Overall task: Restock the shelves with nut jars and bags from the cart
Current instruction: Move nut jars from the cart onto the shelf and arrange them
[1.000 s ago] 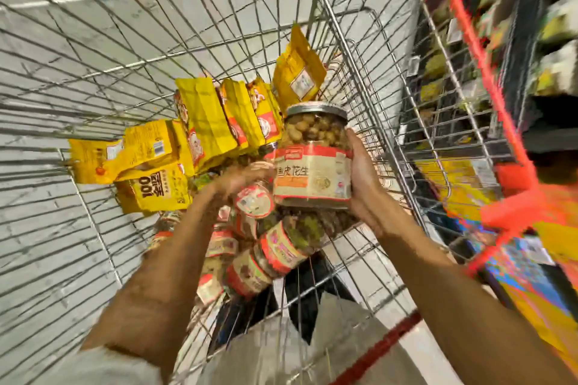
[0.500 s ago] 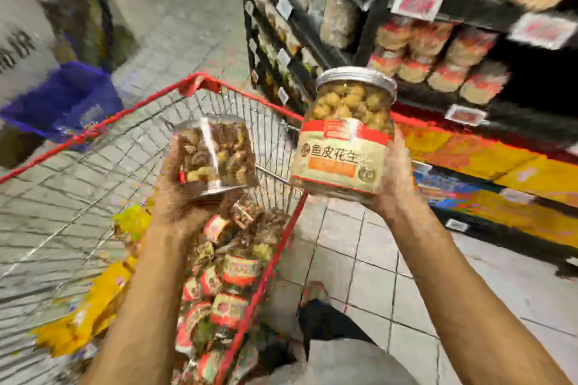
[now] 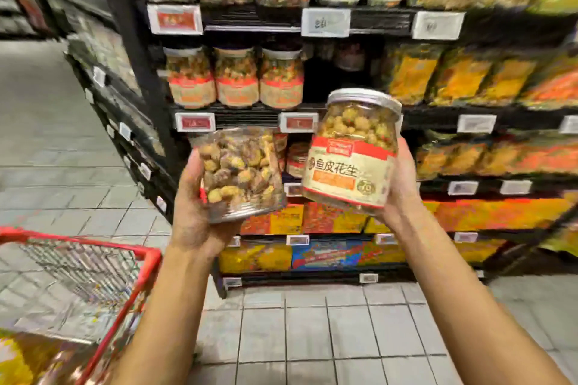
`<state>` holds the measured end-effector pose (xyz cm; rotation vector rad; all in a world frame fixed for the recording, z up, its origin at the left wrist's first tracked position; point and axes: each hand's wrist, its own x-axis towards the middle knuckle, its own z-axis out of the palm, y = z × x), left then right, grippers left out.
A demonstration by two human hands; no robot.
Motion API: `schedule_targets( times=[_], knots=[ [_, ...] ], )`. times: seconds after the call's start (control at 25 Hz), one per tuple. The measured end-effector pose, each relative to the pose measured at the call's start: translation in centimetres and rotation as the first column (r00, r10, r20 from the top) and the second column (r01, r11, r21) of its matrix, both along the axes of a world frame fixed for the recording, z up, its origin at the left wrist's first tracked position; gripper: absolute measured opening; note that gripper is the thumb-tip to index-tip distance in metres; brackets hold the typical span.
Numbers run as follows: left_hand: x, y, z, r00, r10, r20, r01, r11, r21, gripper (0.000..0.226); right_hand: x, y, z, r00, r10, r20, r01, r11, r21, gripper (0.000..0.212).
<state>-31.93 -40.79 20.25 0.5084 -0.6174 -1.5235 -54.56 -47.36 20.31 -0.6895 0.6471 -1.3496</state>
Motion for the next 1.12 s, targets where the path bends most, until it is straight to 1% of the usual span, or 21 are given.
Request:
schedule_targets(
  times=[0.04, 0.08, 0.12, 0.16, 0.2, 0.28, 0.32, 0.4, 0.52, 0.56, 0.68, 0.76, 0.8, 0.88, 0.96, 1.04, 1.08, 1.12],
  knots=[
    [-1.6, -1.5, -0.3, 0.998, -0.038, -0.055, 0.037, 0.999, -0.032, 0.108, -1.4, -1.2, 0.3, 1.0, -0.006, 0.0, 0.006, 1.0, 0.029, 0.057],
    [-2.6, -2.2, -0.2, 0.996, -0.073, -0.06, 0.069, 0.996, -0.059, 0.117, -2.3, -2.5, 0.1, 0.999, -0.037, -0.022, 0.038, 0.997, 0.069, 0.057],
    [-3.9, -3.0, 0.4, 0.995, -0.068, -0.074, 0.063, 0.996, -0.069, 0.118, -3.6, -4.0, 0.6, 0.999, -0.025, -0.036, 0.028, 0.997, 0.071, 0.057],
    [-5.2, -4.4, 0.3, 0.991, -0.063, -0.12, 0.056, 0.996, -0.066, 0.11, -4.6, -5.8, 1.0, 0.998, -0.015, -0.055, 0.02, 0.996, 0.09, 0.057],
    [-5.9, -5.6, -0.1, 0.99, -0.041, -0.132, 0.037, 0.999, -0.038, 0.098, -4.9, -7.2, 1.6, 0.997, 0.014, -0.077, -0.008, 0.996, 0.084, 0.056],
    [-7.0, -7.5, -0.2, 0.997, -0.02, -0.08, 0.018, 1.0, -0.022, 0.076, -5.1, -10.3, 1.6, 0.989, 0.023, -0.149, -0.016, 0.999, 0.045, 0.054],
    [-7.3, -8.4, -0.1, 0.999, -0.02, -0.032, 0.02, 1.0, -0.009, 0.07, -4.9, -11.8, 1.7, 0.98, 0.005, -0.198, -0.003, 1.0, 0.013, 0.056],
    [-7.9, -10.1, 0.3, 1.0, -0.007, -0.009, 0.006, 1.0, -0.01, 0.067, -4.5, -14.4, 2.0, 0.974, -0.013, -0.228, 0.006, 0.999, -0.031, 0.062],
    [-7.5, -13.4, -0.6, 1.0, -0.011, -0.008, 0.011, 1.0, 0.026, 0.072, -3.8, -18.6, 1.7, 0.98, -0.042, -0.196, 0.03, 0.998, -0.062, 0.053],
    [-7.2, -14.2, -1.0, 1.0, -0.013, 0.002, 0.013, 0.999, 0.035, 0.073, -3.7, -20.1, 1.5, 0.978, -0.068, -0.199, 0.055, 0.996, -0.067, 0.053],
    [-6.5, -16.1, -2.4, 0.999, -0.035, 0.014, 0.035, 0.999, 0.018, 0.072, -3.2, -24.0, 0.9, 0.945, -0.156, -0.289, 0.124, 0.984, -0.124, 0.052],
    [-6.3, -16.8, -3.3, 0.999, -0.03, -0.023, 0.032, 0.998, 0.052, 0.072, -2.7, -26.0, 0.4, 0.912, -0.197, -0.36, 0.156, 0.978, -0.138, 0.055],
    [-6.1, -17.1, -3.8, 0.996, -0.042, -0.08, 0.047, 0.997, 0.054, 0.07, -2.4, -26.9, 0.2, 0.897, -0.211, -0.388, 0.173, 0.976, -0.131, 0.054],
    [-6.3, -17.4, -3.9, 0.96, -0.157, -0.233, 0.158, 0.987, -0.014, 0.064, -2.1, -28.8, -0.3, 0.863, -0.248, -0.44, 0.208, 0.968, -0.138, 0.046],
    [-6.0, -17.6, -4.8, 0.946, -0.144, -0.291, 0.142, 0.989, -0.027, 0.061, -2.4, -30.4, -0.6, 0.821, -0.238, -0.519, 0.189, 0.971, -0.145, 0.047],
    [-5.8, -18.2, -6.2, 0.926, -0.201, -0.321, 0.195, 0.979, -0.052, 0.062, -2.9, -31.4, -0.6, 0.811, -0.207, -0.547, 0.149, 0.978, -0.148, 0.046],
    [-5.7, -18.4, -6.8, 0.913, -0.232, -0.336, 0.211, 0.972, -0.099, 0.062, -3.0, -31.9, -0.6, 0.799, -0.201, -0.566, 0.143, 0.979, -0.146, 0.046],
    [-5.9, -18.8, -7.1, 0.905, -0.259, -0.339, 0.228, 0.965, -0.131, 0.062, -3.1, -32.3, -0.6, 0.766, -0.2, -0.611, 0.141, 0.979, -0.144, 0.047]
  ],
)
